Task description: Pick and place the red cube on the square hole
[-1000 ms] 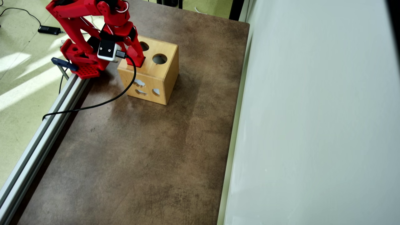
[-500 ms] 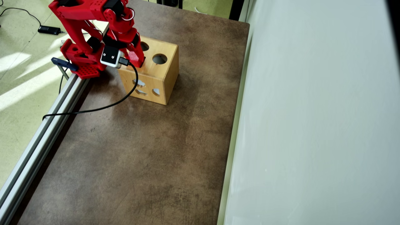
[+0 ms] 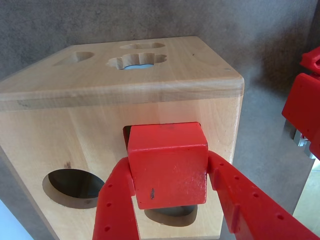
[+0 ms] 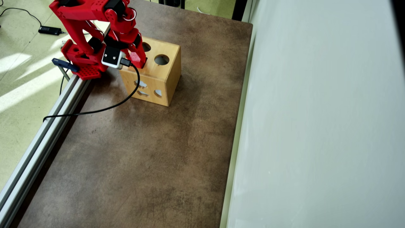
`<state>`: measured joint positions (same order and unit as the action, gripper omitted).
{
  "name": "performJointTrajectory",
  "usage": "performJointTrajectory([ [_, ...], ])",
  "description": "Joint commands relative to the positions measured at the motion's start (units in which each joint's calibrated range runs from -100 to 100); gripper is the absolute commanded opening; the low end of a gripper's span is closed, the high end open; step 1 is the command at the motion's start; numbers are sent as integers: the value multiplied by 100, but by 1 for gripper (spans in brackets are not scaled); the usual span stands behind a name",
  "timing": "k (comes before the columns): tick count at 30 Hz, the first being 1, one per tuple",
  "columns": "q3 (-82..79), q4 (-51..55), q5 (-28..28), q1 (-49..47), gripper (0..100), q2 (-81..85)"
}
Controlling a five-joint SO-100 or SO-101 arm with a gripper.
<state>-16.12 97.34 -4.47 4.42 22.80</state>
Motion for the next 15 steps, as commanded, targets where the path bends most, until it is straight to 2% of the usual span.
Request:
performJointTrajectory([
  [1,46,17,10,86,2,-8],
  [15,55,17,15,93,2,77],
])
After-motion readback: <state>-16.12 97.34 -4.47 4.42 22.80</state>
